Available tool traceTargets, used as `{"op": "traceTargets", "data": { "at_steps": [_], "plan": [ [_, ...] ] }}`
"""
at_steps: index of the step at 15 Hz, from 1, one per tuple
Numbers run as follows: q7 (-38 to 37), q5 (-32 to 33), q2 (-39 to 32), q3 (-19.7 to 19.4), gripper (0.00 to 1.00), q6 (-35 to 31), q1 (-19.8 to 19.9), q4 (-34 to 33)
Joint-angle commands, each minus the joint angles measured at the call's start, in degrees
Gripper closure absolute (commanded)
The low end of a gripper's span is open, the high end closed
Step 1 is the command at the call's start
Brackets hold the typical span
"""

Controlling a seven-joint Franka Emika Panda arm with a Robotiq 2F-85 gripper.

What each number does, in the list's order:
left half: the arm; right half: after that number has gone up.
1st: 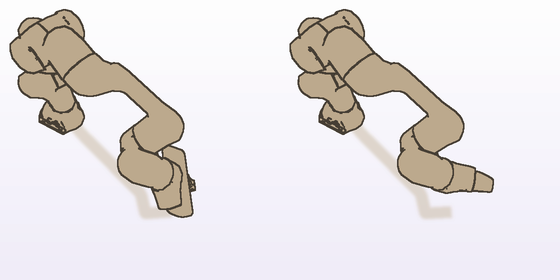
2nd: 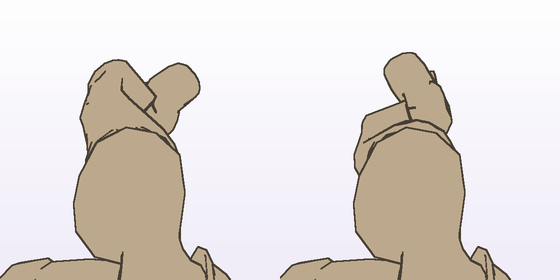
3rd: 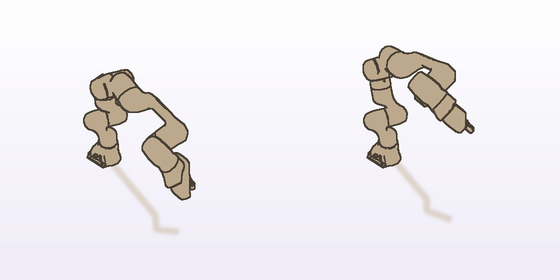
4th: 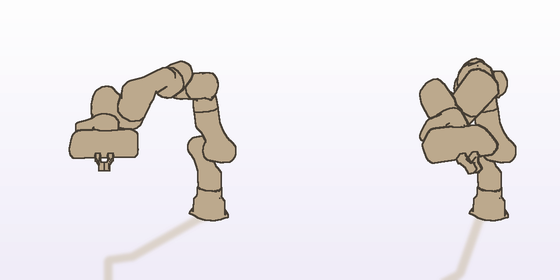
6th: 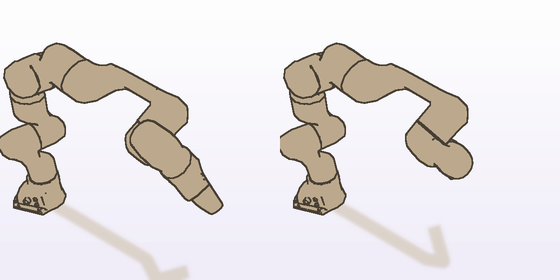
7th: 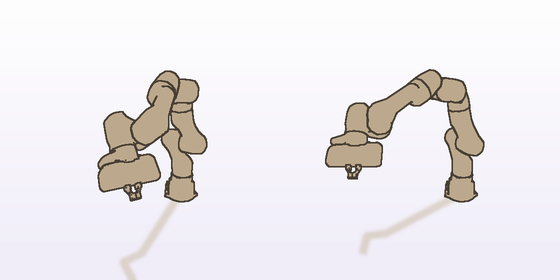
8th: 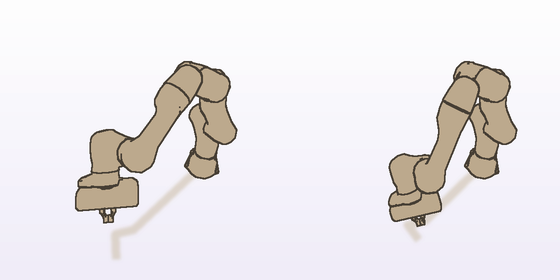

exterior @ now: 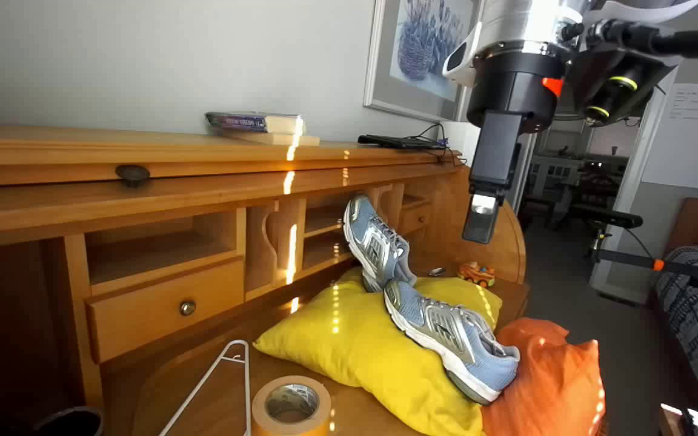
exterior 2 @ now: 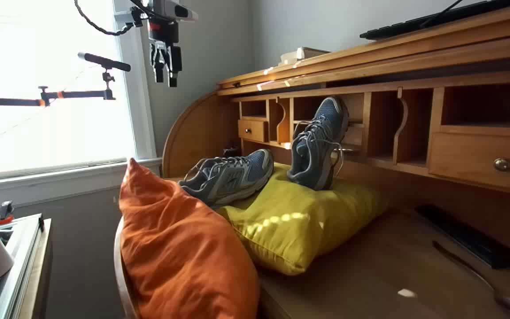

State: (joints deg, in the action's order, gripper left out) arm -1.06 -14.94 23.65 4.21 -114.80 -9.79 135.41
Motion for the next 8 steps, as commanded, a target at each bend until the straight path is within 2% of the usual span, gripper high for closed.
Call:
{"op": "traceTargets", "data": {
  "at_steps": [1,6,8],
  "plan": [
    [0.2,-0.23,0.0,0.56,0.0,0.2,0.65,-0.12],
    [0.2,-0.23,0.0,0.56,0.0,0.2,0.65,-0.12],
    [-4.19,1.95,0.13,0.64,0.0,-0.56,3.05,1.81]
  ]
}}
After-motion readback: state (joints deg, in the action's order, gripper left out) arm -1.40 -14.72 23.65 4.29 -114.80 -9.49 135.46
